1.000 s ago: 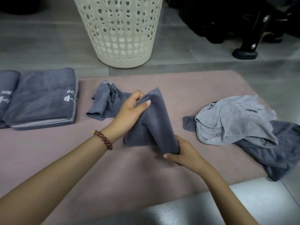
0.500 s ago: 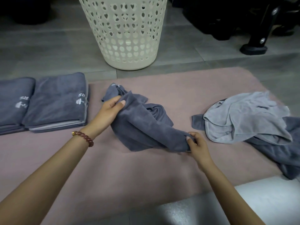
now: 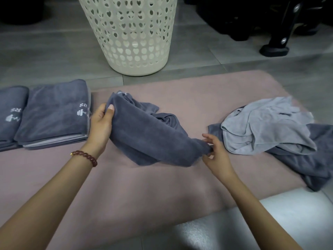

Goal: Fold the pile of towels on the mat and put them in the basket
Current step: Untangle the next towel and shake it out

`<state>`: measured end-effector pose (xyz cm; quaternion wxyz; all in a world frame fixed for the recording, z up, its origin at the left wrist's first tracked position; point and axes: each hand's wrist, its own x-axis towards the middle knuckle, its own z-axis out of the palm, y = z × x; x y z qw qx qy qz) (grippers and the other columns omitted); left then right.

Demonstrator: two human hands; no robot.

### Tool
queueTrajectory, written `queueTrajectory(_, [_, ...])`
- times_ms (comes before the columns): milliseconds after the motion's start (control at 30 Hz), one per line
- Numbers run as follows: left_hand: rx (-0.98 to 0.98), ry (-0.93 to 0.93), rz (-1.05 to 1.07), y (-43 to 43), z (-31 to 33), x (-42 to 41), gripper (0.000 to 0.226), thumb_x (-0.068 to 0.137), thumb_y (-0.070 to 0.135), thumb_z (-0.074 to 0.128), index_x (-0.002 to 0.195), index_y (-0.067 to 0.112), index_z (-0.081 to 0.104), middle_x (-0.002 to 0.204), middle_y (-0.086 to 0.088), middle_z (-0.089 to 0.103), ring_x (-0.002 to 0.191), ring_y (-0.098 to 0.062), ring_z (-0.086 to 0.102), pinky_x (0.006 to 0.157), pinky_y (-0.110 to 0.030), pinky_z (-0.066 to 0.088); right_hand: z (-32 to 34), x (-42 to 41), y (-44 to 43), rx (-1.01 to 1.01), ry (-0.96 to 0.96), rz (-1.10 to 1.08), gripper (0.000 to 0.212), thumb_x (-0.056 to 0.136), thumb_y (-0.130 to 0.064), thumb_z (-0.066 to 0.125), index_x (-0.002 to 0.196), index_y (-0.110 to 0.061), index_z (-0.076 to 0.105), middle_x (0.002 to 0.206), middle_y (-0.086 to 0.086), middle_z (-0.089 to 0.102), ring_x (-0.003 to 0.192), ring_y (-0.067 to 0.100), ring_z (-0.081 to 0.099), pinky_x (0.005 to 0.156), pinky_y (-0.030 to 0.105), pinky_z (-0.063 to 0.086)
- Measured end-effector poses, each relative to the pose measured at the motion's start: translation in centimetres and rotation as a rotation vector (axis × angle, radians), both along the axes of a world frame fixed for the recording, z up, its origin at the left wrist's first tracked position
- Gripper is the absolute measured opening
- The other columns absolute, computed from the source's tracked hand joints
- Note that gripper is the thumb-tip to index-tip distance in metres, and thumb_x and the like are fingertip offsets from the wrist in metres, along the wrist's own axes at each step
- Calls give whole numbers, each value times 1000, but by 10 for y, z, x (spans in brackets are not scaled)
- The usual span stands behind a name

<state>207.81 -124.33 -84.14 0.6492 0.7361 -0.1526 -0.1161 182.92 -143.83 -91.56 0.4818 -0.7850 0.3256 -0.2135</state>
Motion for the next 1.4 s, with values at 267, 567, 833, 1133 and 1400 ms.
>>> queueTrajectory(267, [-58,-137,2,-7,12,-6,23,100,23,40,86,29,56,85,15,59,75,11,54,70,-9,44,13,0,-10,-239,16,-232,28,81,9,58,105,-2,66,126,9,50,118,16,48,93,7,33])
queueTrajectory(567, [-237,-173,121,-8,38,19,23,100,28,39,80,27,50,81,11,51,73,5,48,68,-17,40,67,32,-44,-52,-272,-311,7,95,-9,52,89,-8,54,69,0,54,58,-9,53,60,9,38])
queueTrajectory(833, [-147,-288,174,0,53,32,32,101,15,39,70,23,43,67,13,47,55,12,42,53,-8,34,116,22,-62,-455,162,96,30,77,-26,74,99,-22,54,87,-10,63,83,14,60,76,32,47])
queueTrajectory(1133, [-211,-623,114,-63,199,64,17,100,11,37,104,8,54,91,0,54,77,3,49,69,-12,40,246,91,-125,307,-733,-372,8,90,-10,59,93,-17,58,86,-1,61,78,11,59,67,27,48])
queueTrajectory(1400, [-317,-744,232,-104,401,97,20,100,14,37,85,9,49,74,2,50,76,-14,46,54,-23,32,450,133,-148,-143,-872,-445,8,101,-14,35,108,-15,37,95,-1,46,87,16,44,68,21,32])
